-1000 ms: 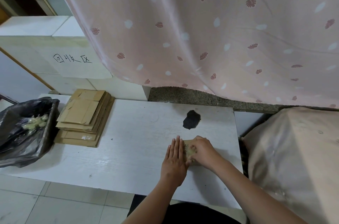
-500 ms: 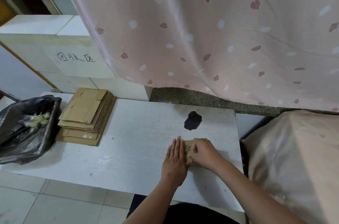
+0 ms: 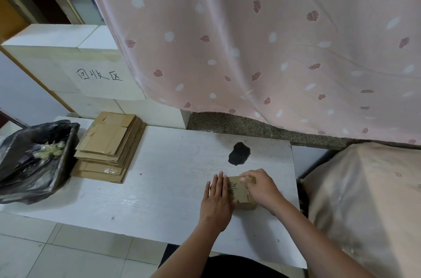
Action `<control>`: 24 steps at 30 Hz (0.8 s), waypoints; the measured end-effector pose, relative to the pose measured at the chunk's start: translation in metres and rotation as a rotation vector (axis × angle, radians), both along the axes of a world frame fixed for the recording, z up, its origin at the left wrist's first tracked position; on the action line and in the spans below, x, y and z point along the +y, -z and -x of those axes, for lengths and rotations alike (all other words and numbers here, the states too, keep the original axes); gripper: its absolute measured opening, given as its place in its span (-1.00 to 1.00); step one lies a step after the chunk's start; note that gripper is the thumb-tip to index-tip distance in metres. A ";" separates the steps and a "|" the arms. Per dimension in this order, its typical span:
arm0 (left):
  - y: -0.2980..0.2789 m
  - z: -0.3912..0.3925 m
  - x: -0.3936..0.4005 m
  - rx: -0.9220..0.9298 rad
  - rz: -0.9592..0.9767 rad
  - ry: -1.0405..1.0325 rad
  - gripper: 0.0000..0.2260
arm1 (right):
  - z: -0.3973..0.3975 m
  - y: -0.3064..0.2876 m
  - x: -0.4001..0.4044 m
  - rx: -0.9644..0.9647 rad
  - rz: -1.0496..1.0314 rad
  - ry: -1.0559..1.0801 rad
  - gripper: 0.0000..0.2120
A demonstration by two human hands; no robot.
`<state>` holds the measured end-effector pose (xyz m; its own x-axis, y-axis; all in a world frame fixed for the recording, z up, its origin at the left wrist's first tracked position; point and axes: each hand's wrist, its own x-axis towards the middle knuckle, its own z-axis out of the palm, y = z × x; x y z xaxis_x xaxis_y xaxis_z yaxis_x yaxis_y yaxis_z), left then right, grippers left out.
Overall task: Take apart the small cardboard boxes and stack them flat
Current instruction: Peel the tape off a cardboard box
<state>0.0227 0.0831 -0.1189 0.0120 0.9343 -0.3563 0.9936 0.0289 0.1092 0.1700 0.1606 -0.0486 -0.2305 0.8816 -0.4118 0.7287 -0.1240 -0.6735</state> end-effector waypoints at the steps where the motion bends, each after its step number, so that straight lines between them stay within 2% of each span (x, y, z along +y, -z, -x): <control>1: -0.002 0.002 0.000 0.007 -0.003 0.000 -0.37 | 0.001 -0.001 -0.001 0.032 0.025 0.034 -0.85; 2: -0.004 0.004 0.000 0.012 -0.005 -0.002 -0.38 | 0.002 -0.003 -0.002 0.082 0.055 0.070 -0.85; 4: -0.010 0.011 0.001 0.004 -0.008 -0.014 -0.39 | 0.004 -0.005 -0.004 0.171 0.102 0.123 -0.71; 6: -0.017 0.019 -0.001 -0.017 -0.029 -0.043 -0.41 | 0.008 -0.006 -0.006 0.133 0.056 0.121 -0.67; 9: -0.029 0.039 -0.008 -0.014 -0.059 -0.098 -0.44 | 0.022 -0.011 -0.008 0.039 -0.027 0.047 -0.78; 13: -0.048 0.074 -0.017 0.015 -0.091 -0.191 -0.42 | 0.050 -0.013 -0.015 -0.089 -0.073 -0.112 -0.65; 16: -0.065 0.104 -0.026 0.012 -0.122 -0.257 -0.42 | 0.079 -0.018 -0.023 -0.018 -0.058 -0.177 -0.69; 19: -0.080 0.137 -0.040 0.015 -0.154 -0.320 -0.43 | 0.112 -0.026 -0.039 0.033 -0.076 -0.213 -0.56; 23: -0.098 0.184 -0.060 0.026 -0.222 -0.369 -0.47 | 0.158 -0.038 -0.061 0.031 -0.125 -0.264 -0.92; 24: -0.102 0.198 -0.067 0.030 -0.239 -0.388 -0.47 | 0.172 -0.042 -0.065 0.030 -0.151 -0.297 -0.92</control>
